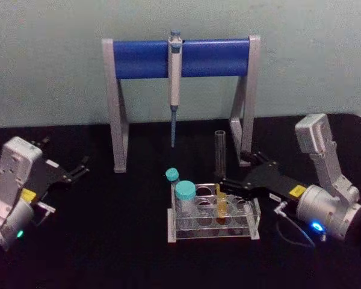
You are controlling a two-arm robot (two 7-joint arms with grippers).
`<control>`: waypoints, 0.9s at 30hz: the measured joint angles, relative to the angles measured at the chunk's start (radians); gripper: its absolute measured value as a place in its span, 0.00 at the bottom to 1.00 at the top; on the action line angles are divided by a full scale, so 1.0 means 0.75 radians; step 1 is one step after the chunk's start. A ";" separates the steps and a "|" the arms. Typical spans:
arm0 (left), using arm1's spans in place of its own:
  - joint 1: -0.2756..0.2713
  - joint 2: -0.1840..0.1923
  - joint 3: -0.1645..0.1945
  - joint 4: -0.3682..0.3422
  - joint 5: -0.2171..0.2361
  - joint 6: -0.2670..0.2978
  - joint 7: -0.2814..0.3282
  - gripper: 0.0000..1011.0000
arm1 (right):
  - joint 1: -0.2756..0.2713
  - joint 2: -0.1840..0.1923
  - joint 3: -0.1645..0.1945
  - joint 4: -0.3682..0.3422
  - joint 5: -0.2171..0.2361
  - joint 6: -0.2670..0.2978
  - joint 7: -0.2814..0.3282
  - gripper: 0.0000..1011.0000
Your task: Pick up the test tube from the test tube rack, shake it, then place it back into the test tube rack.
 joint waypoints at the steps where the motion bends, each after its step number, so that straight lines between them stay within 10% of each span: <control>1: 0.000 0.000 0.000 0.000 0.000 0.000 0.000 1.00 | 0.009 -0.005 -0.003 0.011 -0.002 0.001 0.006 0.99; 27: 0.000 0.000 0.000 0.000 0.000 0.000 0.000 1.00 | 0.112 -0.085 -0.052 0.146 -0.035 -0.005 0.068 0.99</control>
